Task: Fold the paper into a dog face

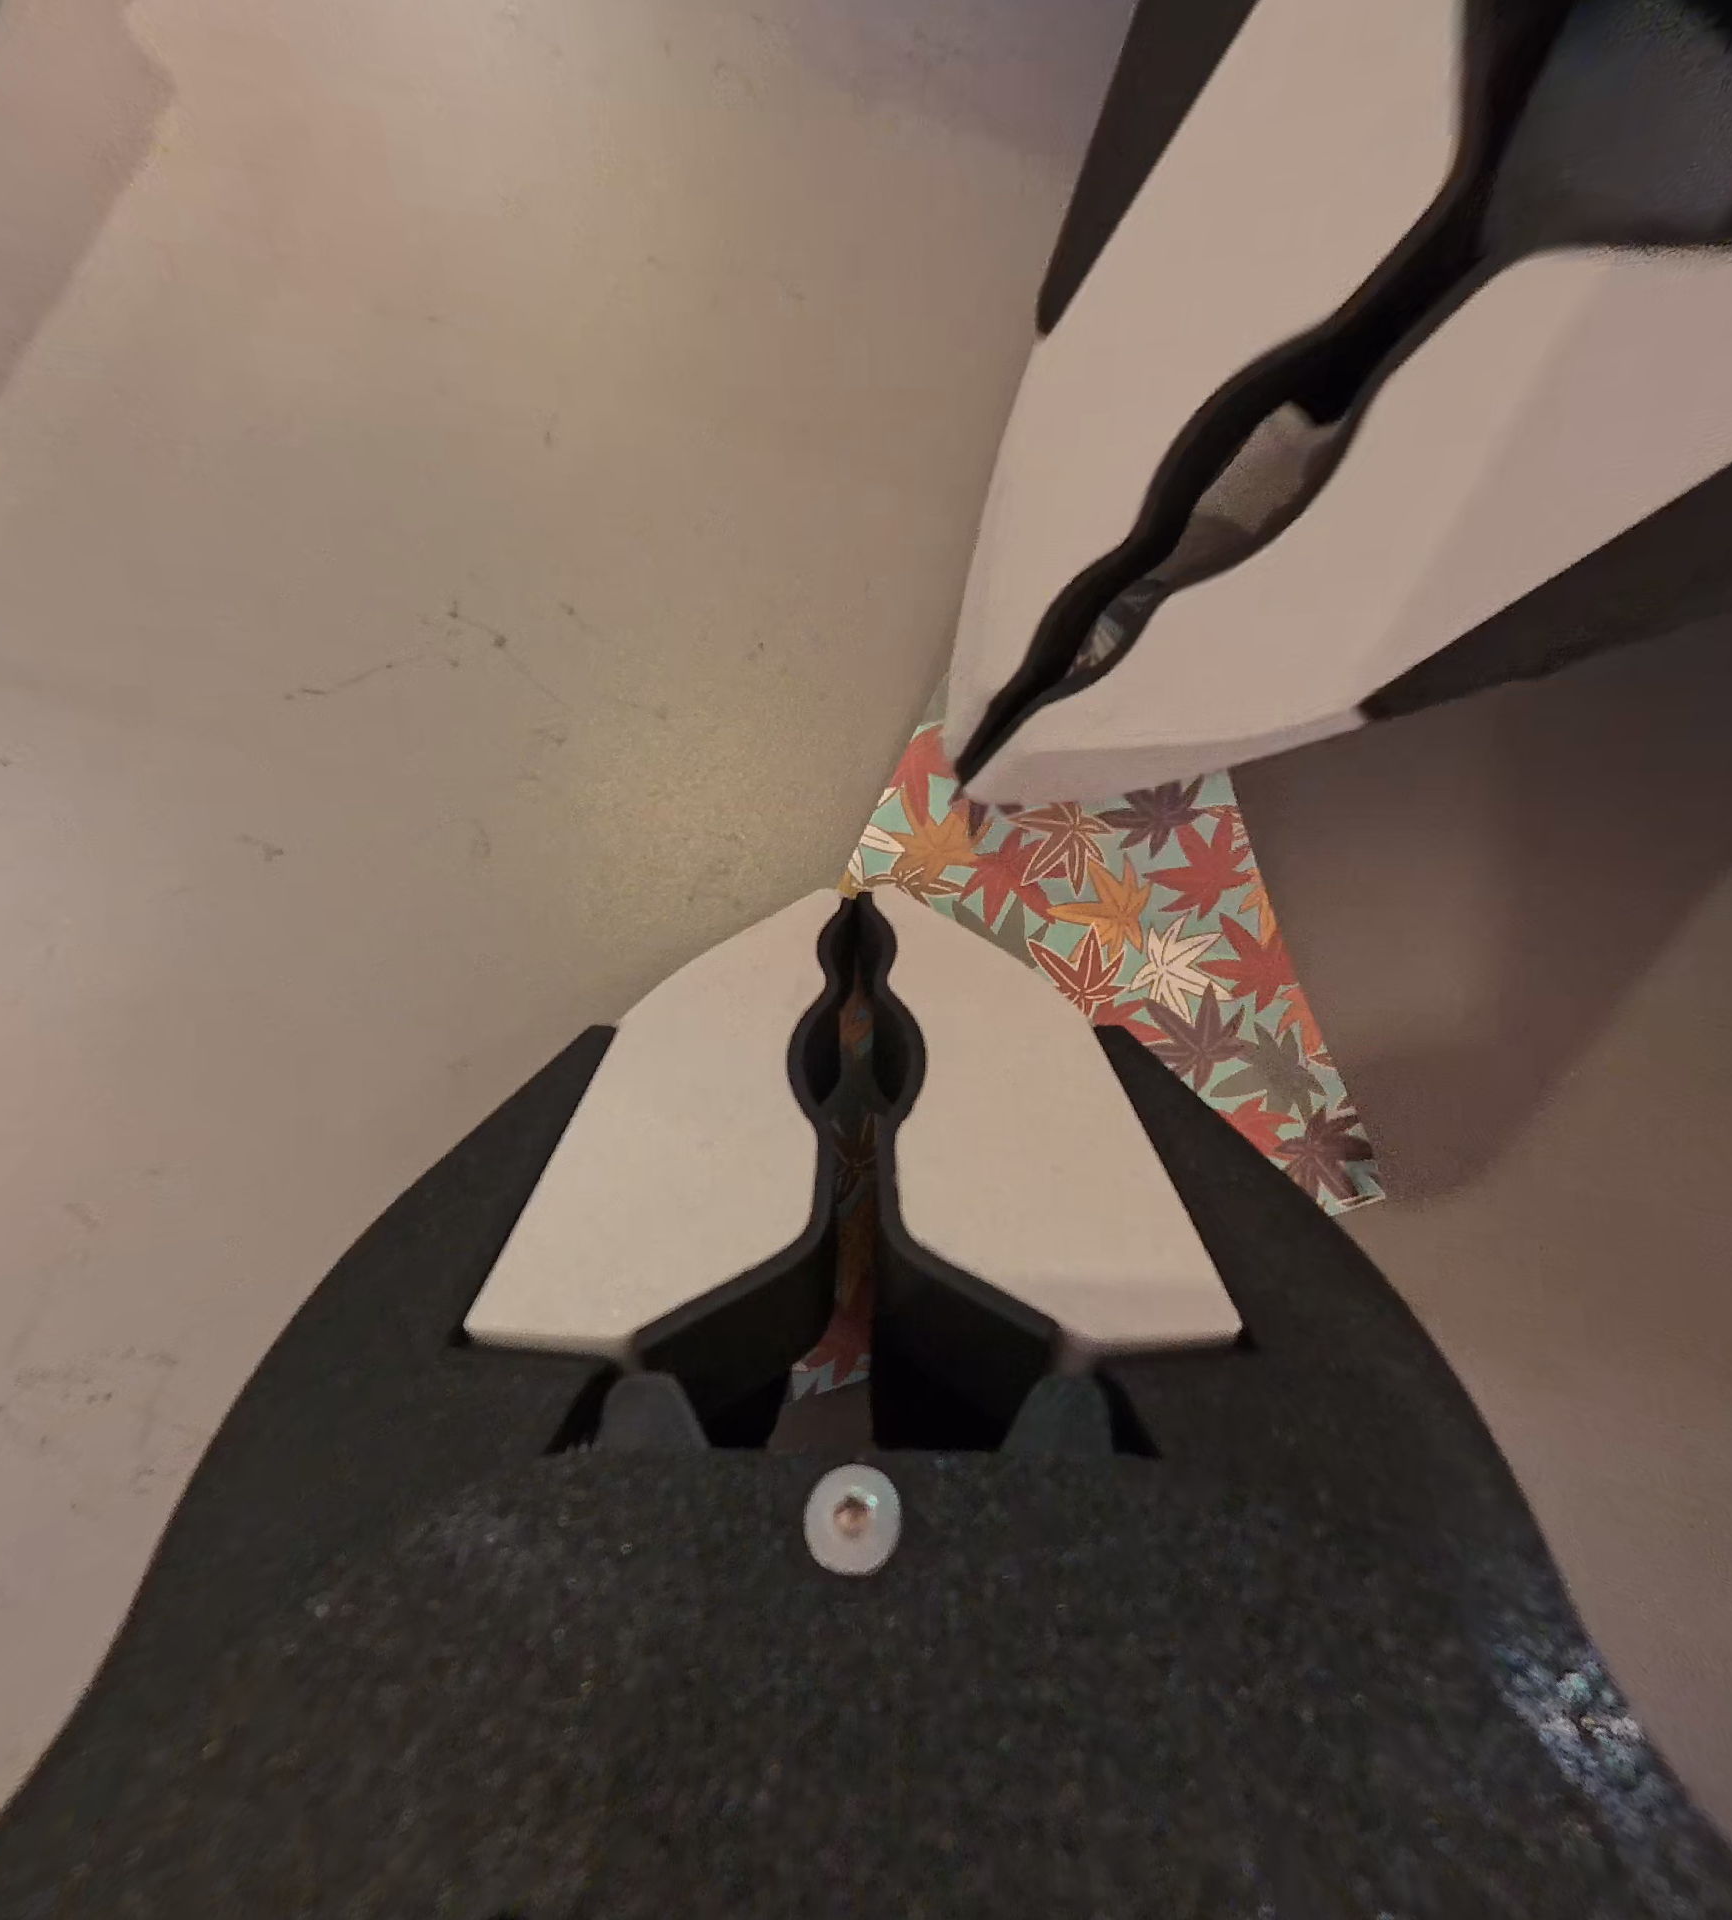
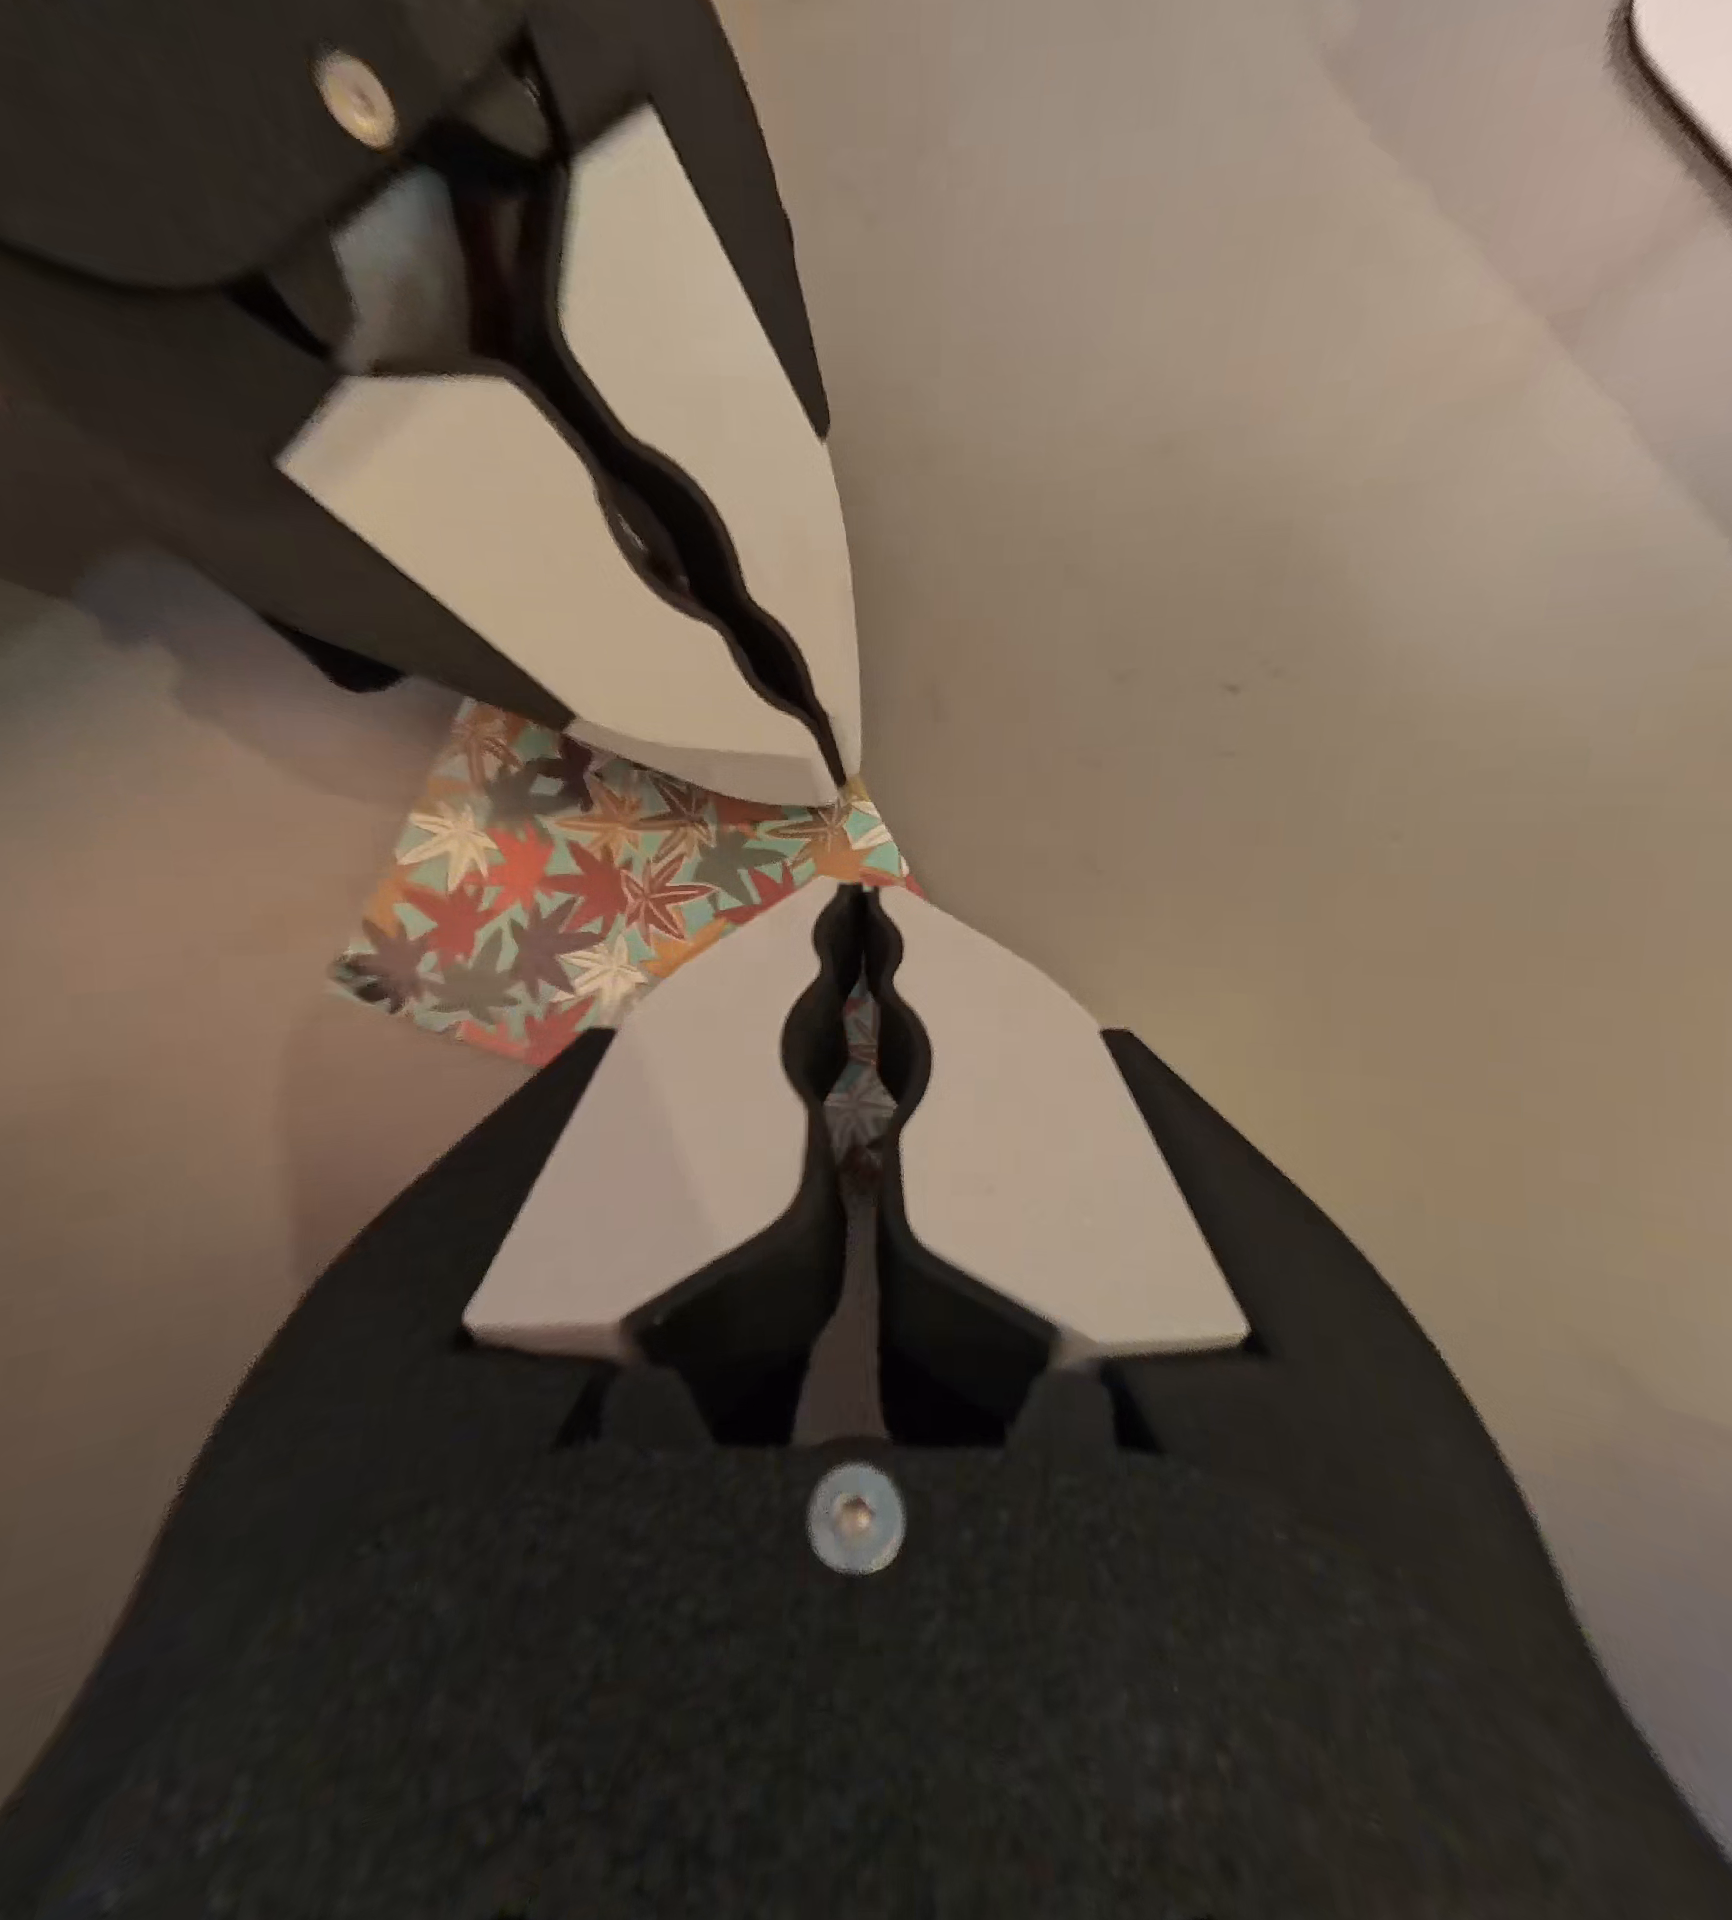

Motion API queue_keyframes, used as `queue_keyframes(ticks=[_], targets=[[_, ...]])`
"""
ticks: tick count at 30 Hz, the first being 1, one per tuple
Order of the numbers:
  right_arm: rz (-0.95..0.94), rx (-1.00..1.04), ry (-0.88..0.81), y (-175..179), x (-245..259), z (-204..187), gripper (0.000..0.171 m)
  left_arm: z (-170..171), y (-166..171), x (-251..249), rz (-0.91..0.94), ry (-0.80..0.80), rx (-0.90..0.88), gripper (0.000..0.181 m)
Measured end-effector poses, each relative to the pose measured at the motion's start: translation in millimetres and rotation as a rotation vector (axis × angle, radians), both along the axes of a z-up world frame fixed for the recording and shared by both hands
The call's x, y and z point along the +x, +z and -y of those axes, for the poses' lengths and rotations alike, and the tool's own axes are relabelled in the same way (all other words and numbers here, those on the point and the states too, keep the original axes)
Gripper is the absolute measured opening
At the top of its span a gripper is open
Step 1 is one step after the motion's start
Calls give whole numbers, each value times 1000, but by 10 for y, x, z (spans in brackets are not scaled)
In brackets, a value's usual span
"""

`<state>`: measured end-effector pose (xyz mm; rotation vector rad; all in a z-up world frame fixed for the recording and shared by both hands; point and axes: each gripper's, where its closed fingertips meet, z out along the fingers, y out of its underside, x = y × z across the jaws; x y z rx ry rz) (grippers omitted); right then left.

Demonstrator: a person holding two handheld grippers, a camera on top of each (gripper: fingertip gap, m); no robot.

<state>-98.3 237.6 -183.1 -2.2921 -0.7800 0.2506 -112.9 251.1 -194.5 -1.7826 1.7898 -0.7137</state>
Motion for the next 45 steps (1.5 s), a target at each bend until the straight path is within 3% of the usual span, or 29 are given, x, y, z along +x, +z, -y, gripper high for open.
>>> queue_keyframes(ticks=[12, 27, 40, 45], targets=[[81, 21, -77, -122, 435, 184, 0, 0, 1, -1, 7, 6, -9, 0], [13, 25, -131, -122, 450, 200, 0, -82, 1, -285, -45, 34, -7, 0], [34, 40, -131, -123, 451, 203, 1, -197, 0, -721, -99, 233, -18, 0], [28, 39, -132, -122, 452, 203, 0, -400, -3, -889, -159, 363, 48, 0]])
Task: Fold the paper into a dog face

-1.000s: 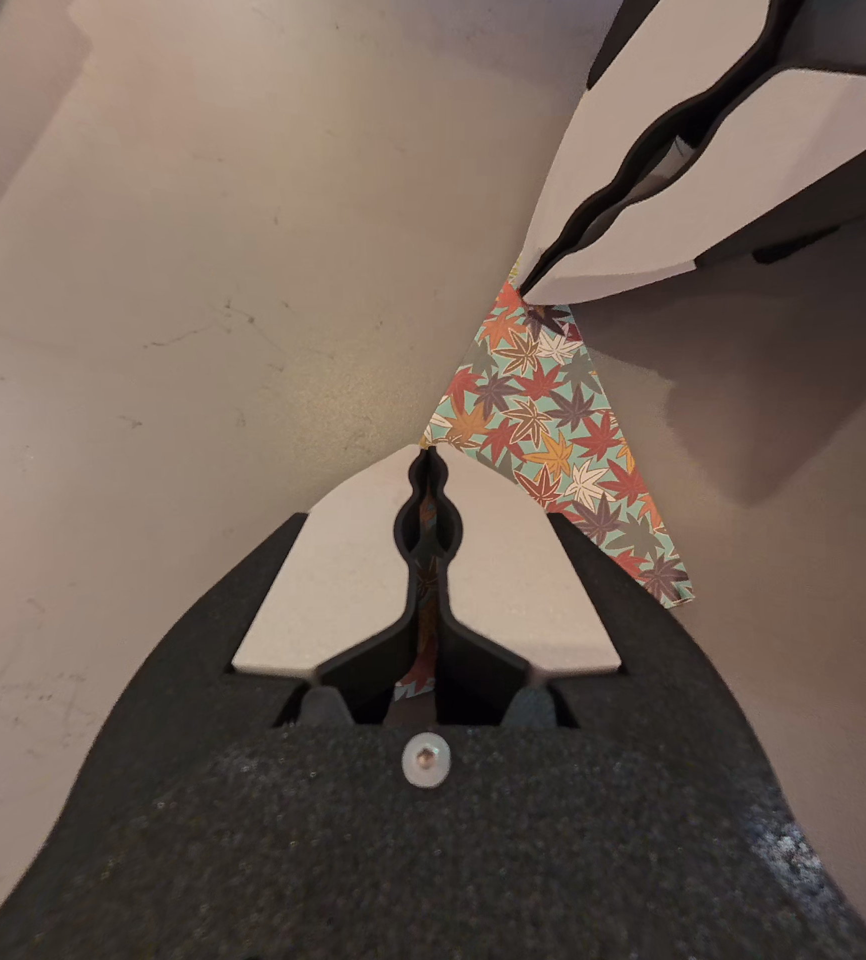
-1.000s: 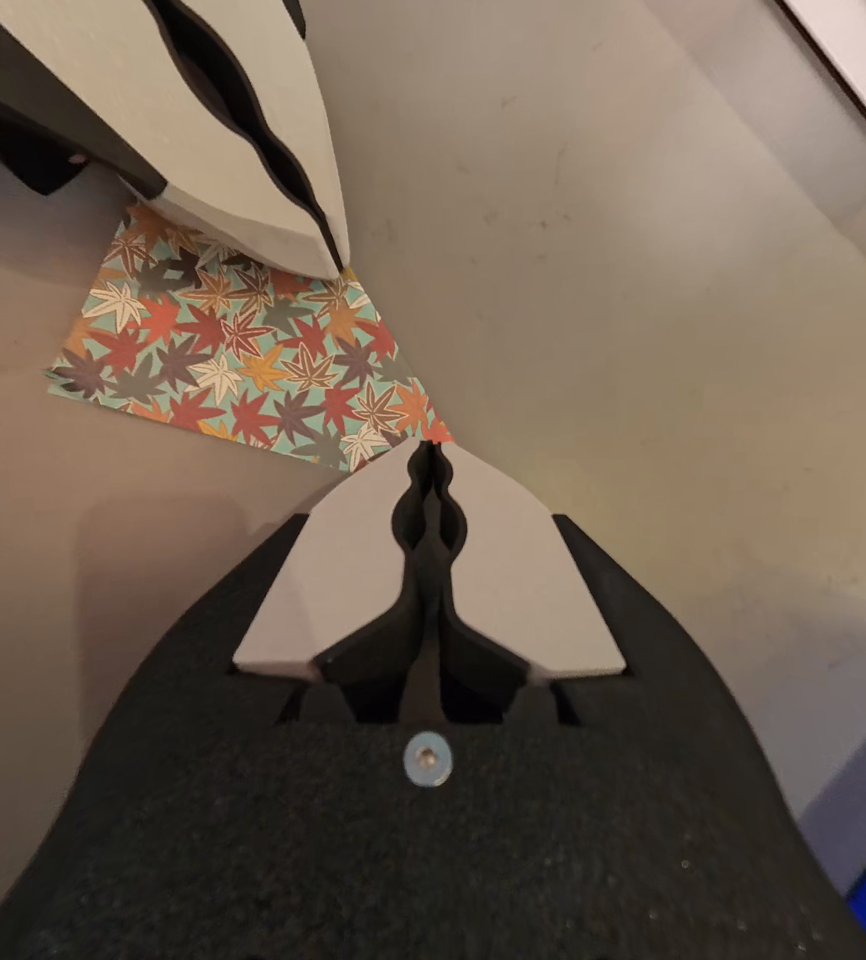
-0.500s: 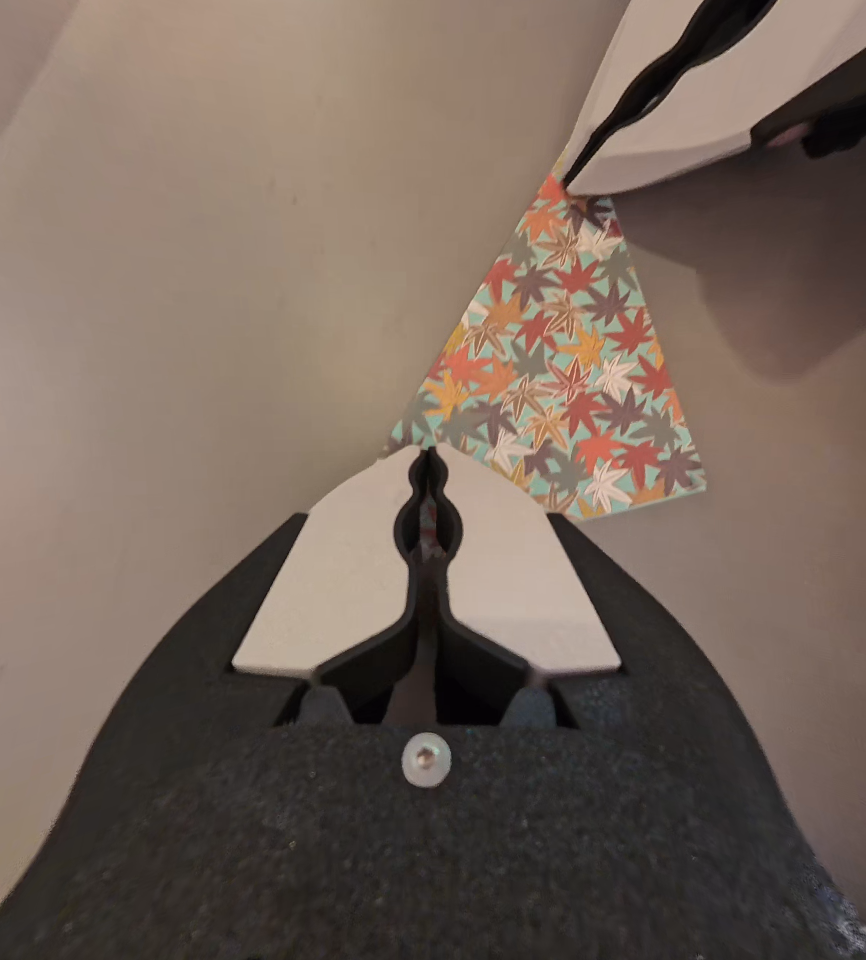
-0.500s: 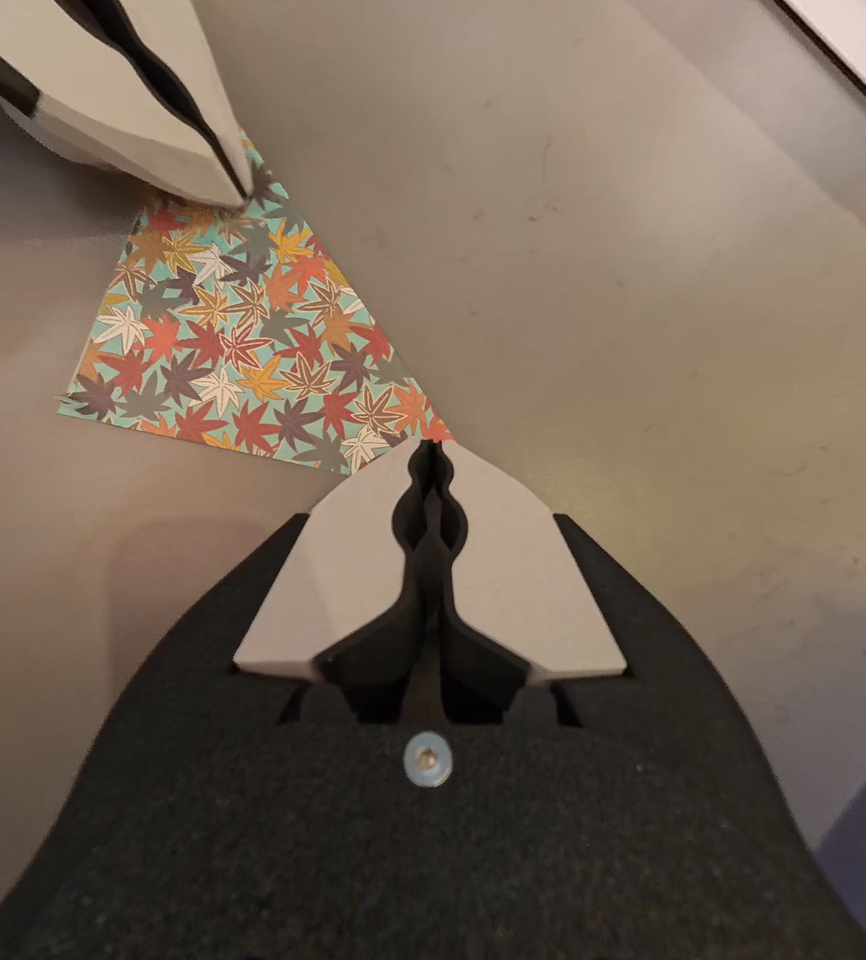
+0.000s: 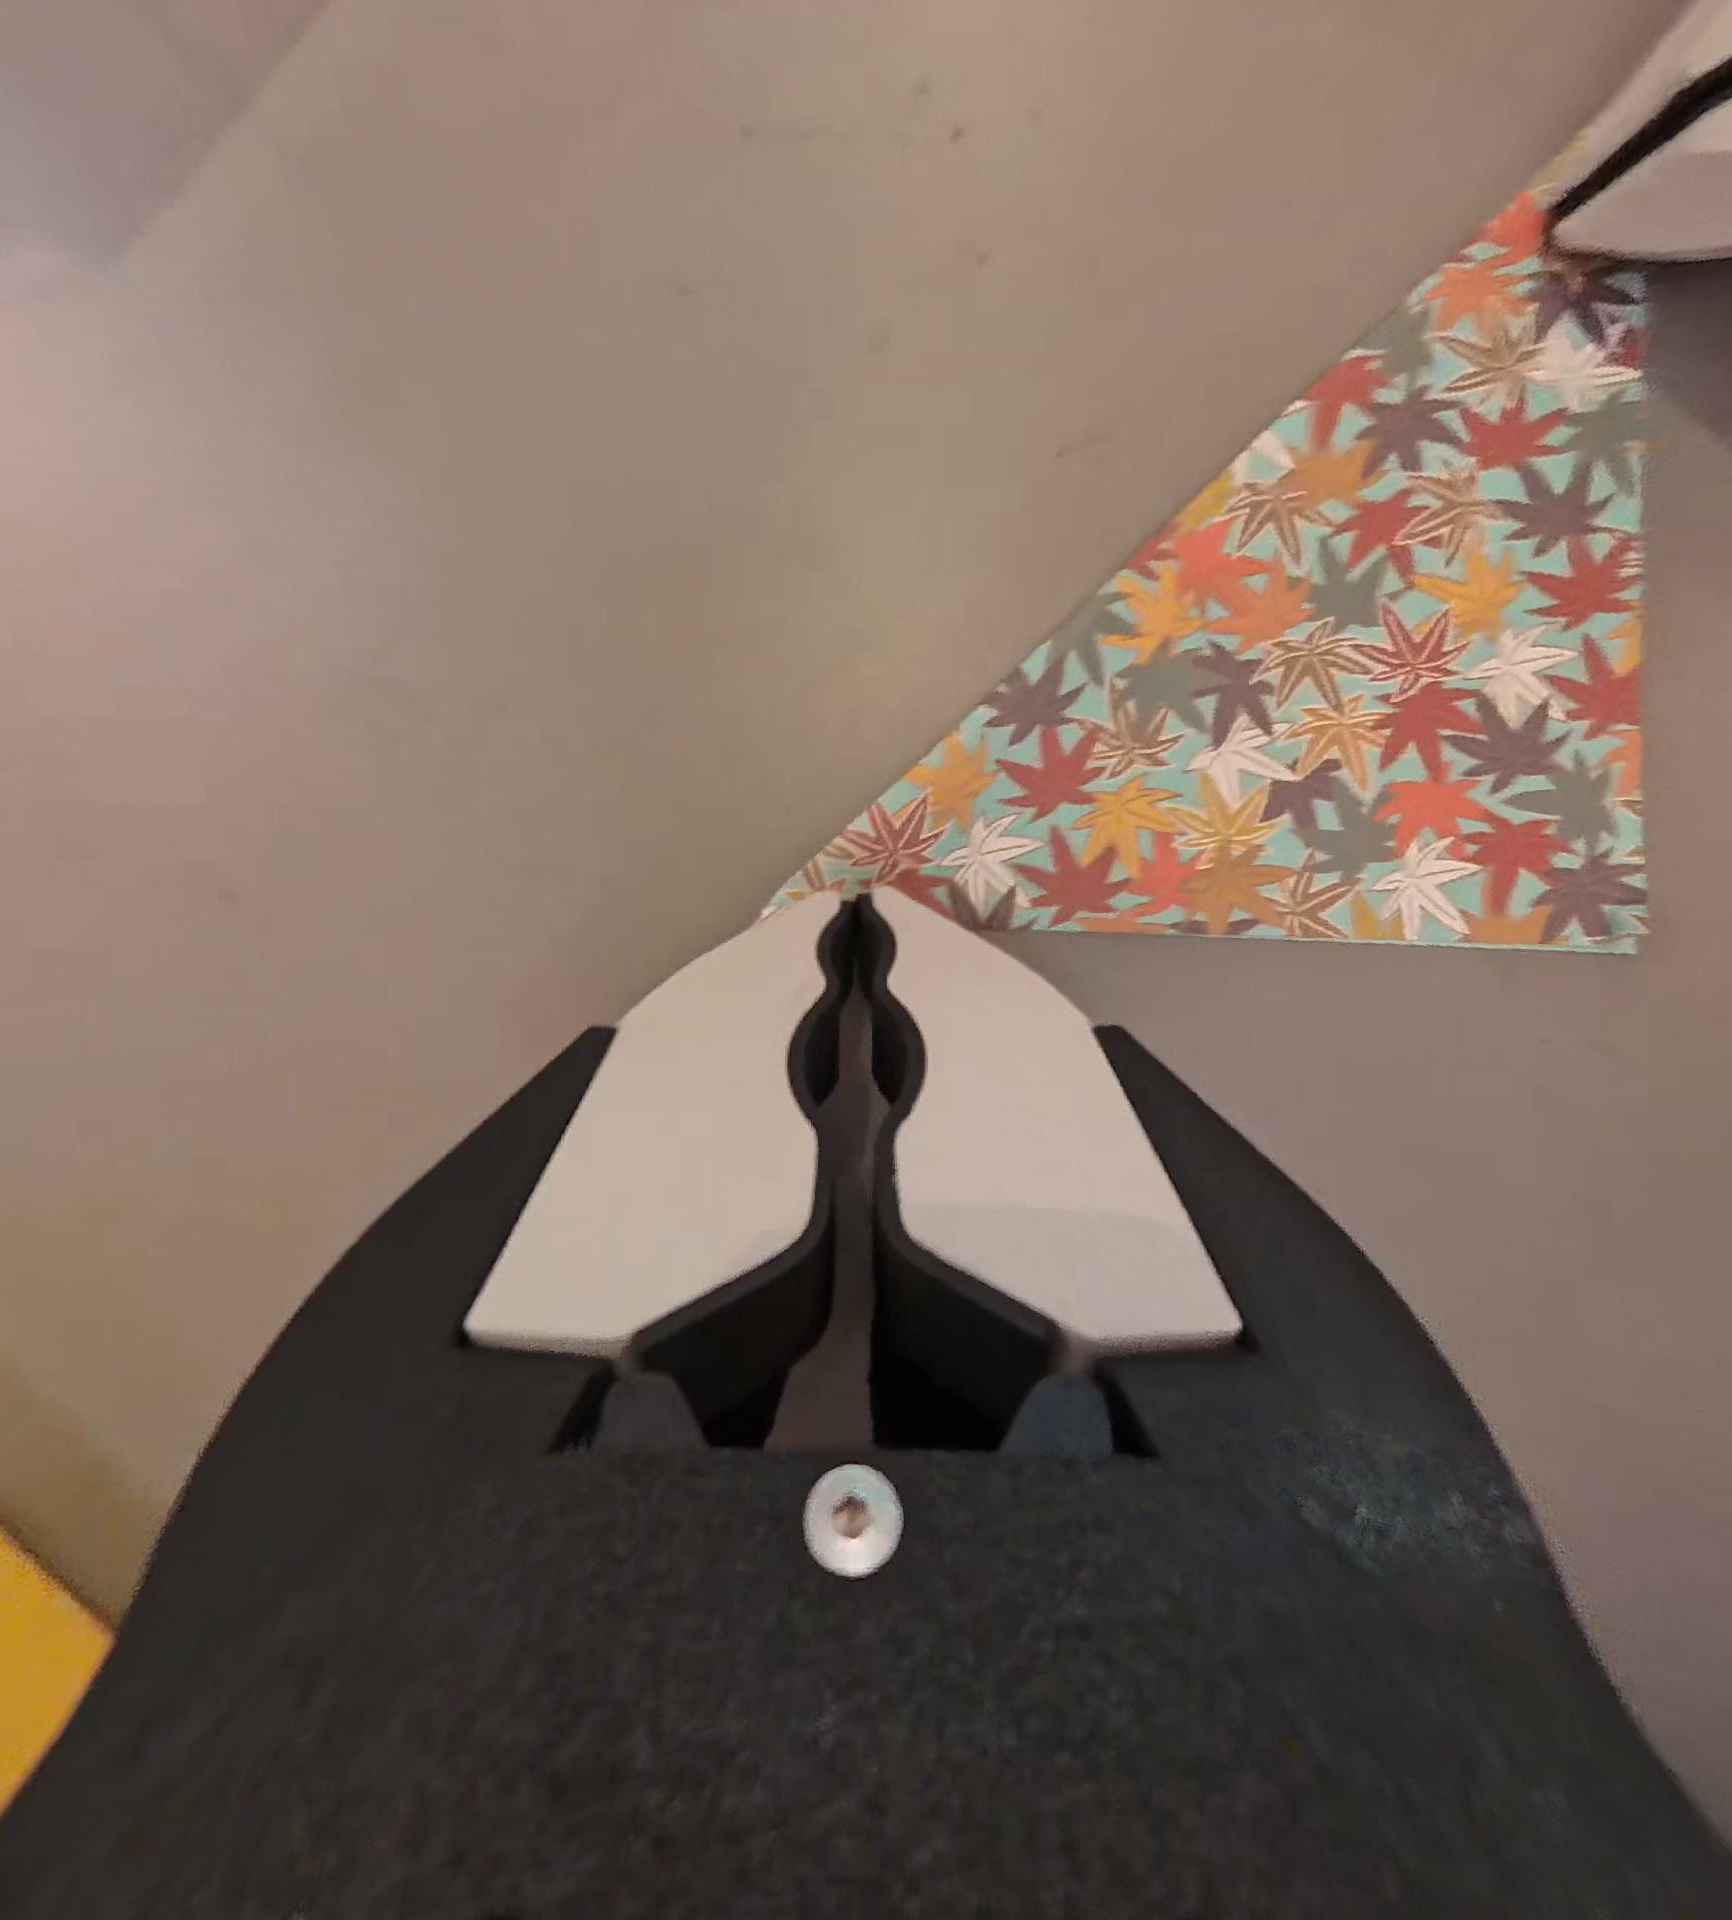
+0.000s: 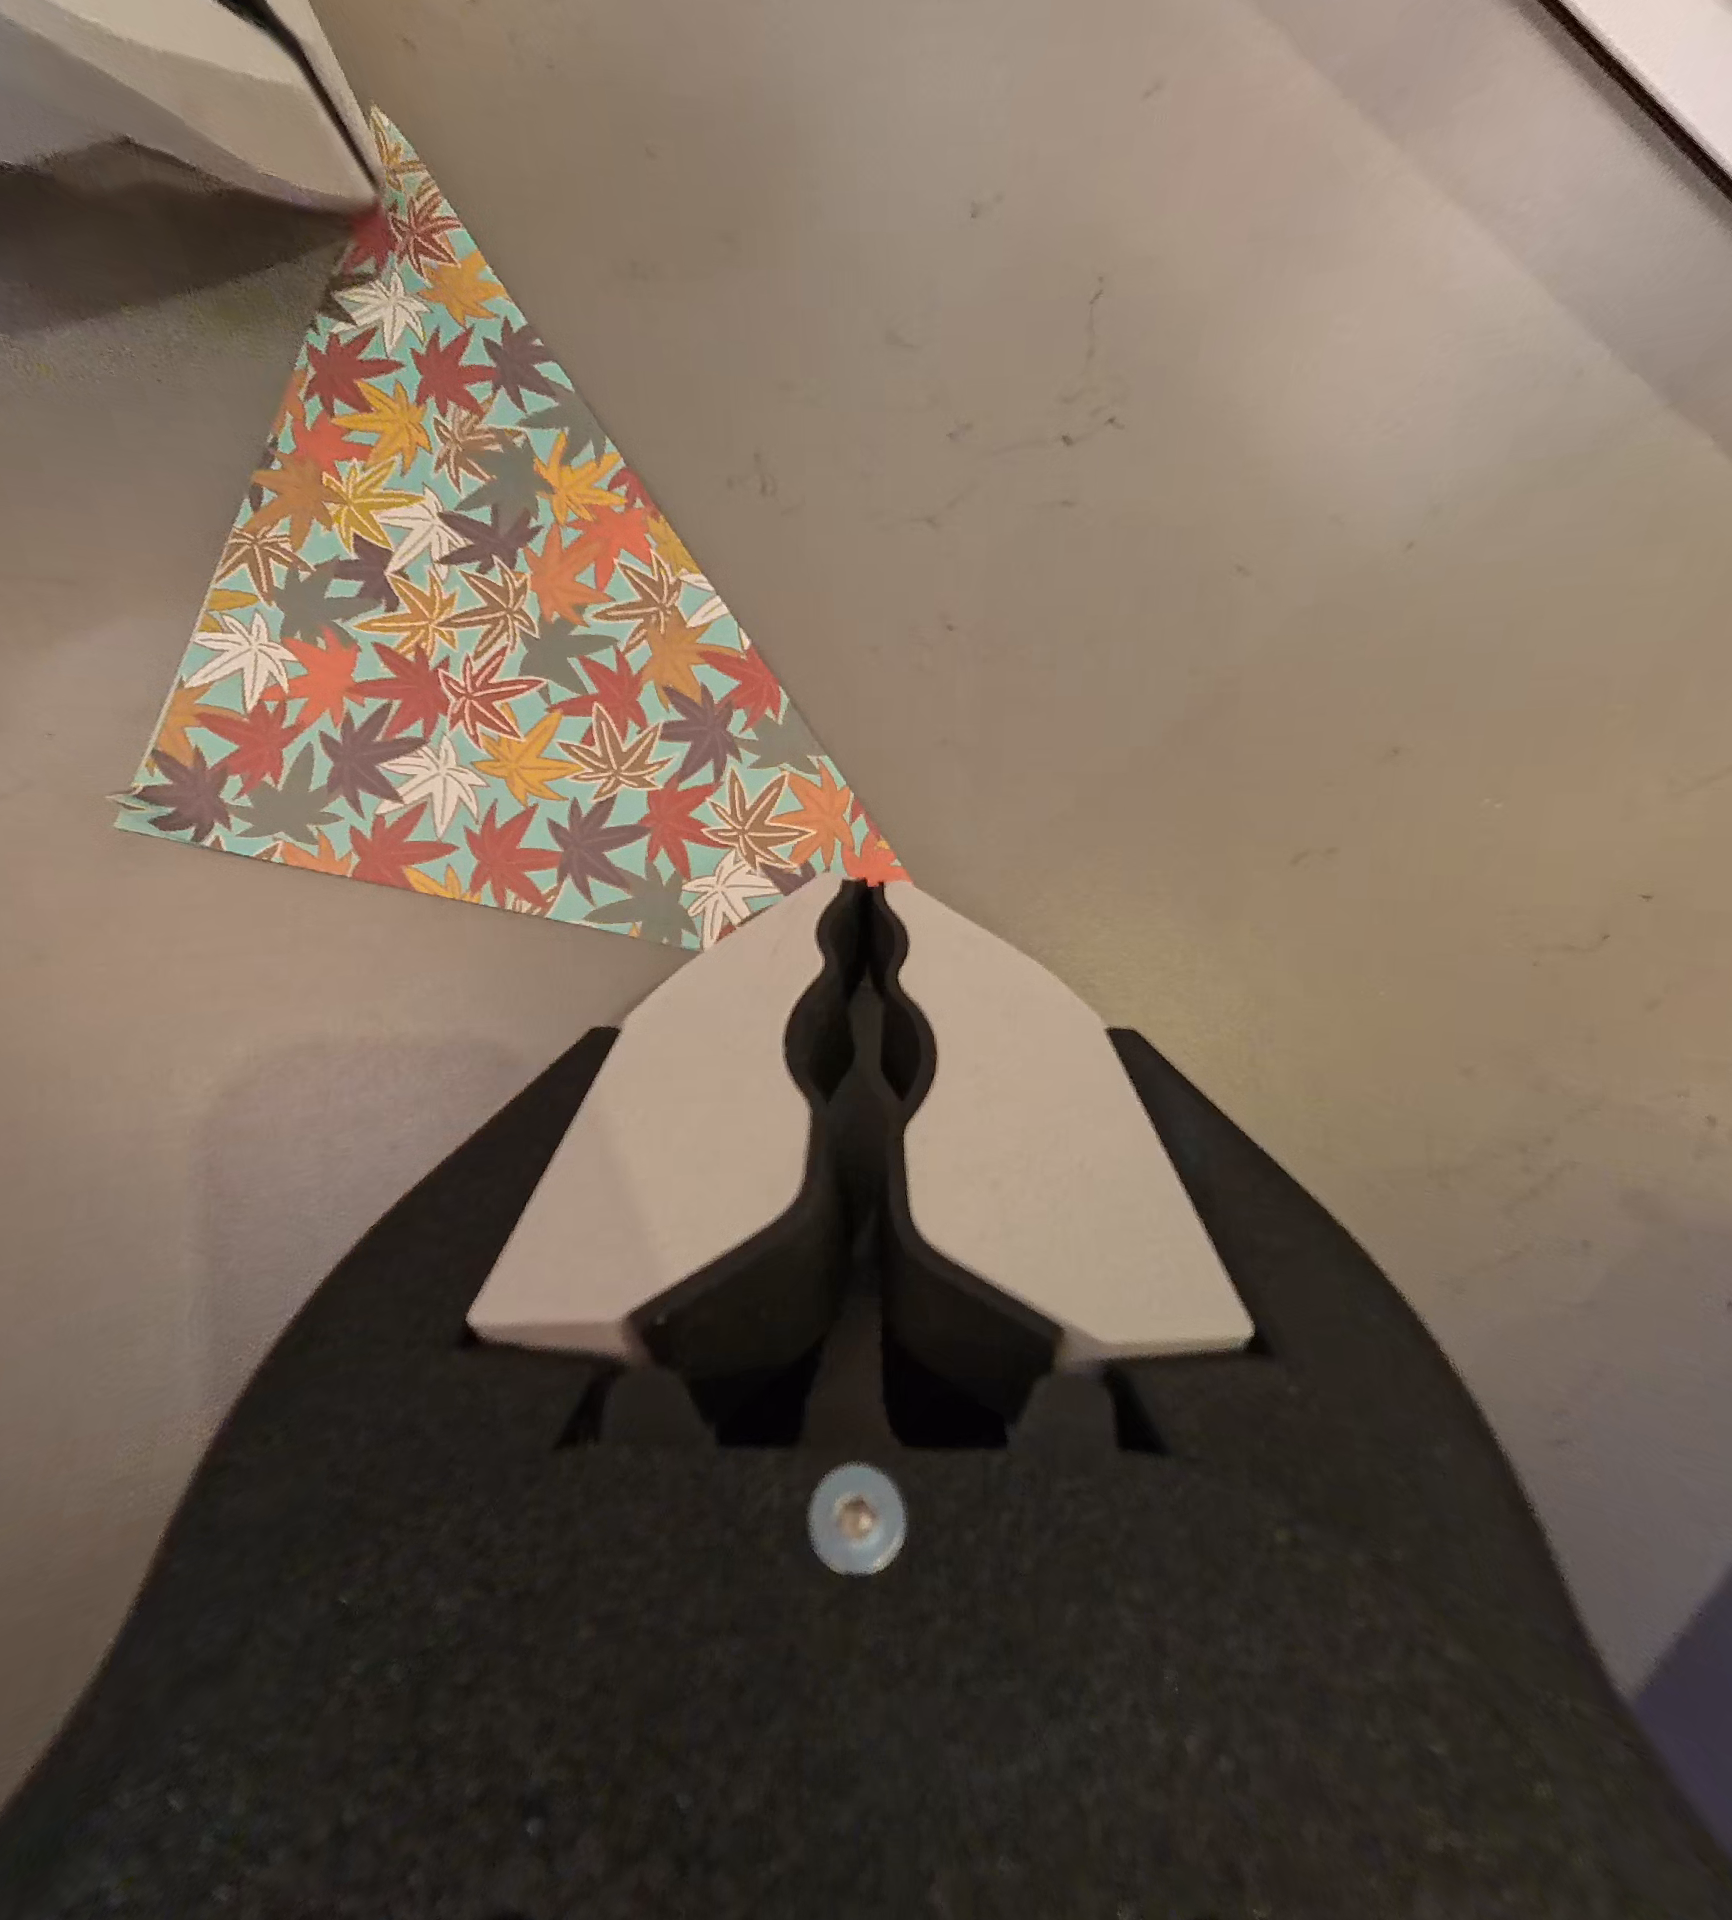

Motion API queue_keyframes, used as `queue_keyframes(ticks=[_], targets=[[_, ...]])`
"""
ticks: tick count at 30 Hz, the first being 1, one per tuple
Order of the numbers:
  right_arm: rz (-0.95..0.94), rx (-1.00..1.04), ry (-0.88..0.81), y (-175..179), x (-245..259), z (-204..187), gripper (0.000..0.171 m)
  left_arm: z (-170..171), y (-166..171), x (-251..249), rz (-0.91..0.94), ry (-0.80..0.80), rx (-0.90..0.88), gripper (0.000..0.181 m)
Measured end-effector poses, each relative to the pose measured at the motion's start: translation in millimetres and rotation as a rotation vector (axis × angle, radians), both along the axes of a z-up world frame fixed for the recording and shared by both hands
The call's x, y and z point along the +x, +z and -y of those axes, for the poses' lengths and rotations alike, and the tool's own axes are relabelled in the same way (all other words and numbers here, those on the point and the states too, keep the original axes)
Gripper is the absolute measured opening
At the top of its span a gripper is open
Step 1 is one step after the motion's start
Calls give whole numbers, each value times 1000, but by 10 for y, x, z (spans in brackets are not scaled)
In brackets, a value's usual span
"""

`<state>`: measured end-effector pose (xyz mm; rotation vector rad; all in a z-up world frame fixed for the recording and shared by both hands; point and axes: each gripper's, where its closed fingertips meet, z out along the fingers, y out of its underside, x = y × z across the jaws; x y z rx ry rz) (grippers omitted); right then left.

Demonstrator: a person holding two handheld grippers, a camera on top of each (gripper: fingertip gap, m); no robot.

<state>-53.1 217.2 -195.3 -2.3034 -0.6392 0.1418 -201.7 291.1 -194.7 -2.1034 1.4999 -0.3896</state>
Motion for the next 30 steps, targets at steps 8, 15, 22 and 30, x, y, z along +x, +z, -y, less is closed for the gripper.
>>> queue_keyframes(ticks=[8, 15, 22, 30], targets=[[3, 2, -1, 0, 0, -1, 0, 41, 278, 261, 112, 37, 40, 0], [6, 3, -1, 2, 0, -1, 0, 86, 3, 314, 32, 20, 10, 0], [6, 3, 3, 3, -2, -3, 0, 15, 1, 183, 55, 46, 8, 0], [-27, -39, 15, 8, -2, -14, 0, 15, 1, 183, 71, 50, 24, 0]])
